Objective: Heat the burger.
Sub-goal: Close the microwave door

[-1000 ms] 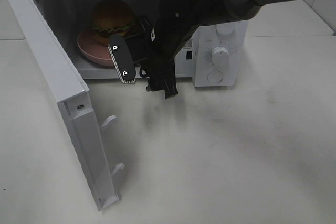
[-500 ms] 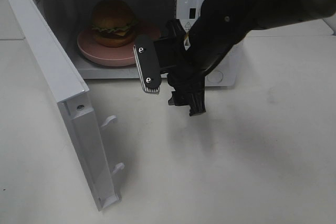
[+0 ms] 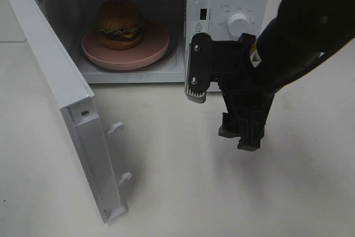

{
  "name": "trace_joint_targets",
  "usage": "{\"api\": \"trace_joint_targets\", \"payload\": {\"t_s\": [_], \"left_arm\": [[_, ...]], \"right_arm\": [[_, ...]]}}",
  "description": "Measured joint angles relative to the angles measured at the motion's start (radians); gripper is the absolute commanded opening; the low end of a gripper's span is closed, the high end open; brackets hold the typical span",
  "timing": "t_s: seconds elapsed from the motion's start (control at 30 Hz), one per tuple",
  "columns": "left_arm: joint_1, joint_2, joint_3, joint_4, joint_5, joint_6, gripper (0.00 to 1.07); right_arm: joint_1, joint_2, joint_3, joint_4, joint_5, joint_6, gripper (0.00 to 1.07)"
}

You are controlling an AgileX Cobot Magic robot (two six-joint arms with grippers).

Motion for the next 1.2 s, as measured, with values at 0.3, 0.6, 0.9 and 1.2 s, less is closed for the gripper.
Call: {"api": "trace_joint_targets", "payload": {"t_s": [0.3,0.6,0.9,1.2], "left_arm": [[0.000,0.000,0.000,0.000,0.000,0.000,0.96],[0.000,0.000,0.000,0.000,0.000,0.000,0.96],[0.000,0.000,0.000,0.000,0.000,0.000,0.96],[0.000,0.000,0.000,0.000,0.000,0.000,0.96]], "right_arm": [[0.000,-0.169,0.013,-0.002,0.196,0.457,0.76],[0.000,-0.310,0.013,-0.001,0.472,0.711,0.76],[0.000,-0.442,0.015,0.003,0.571,0.749,0.76],[0.000,-0.612,0.118,0.006,0.574,0.753,0.76]]}}
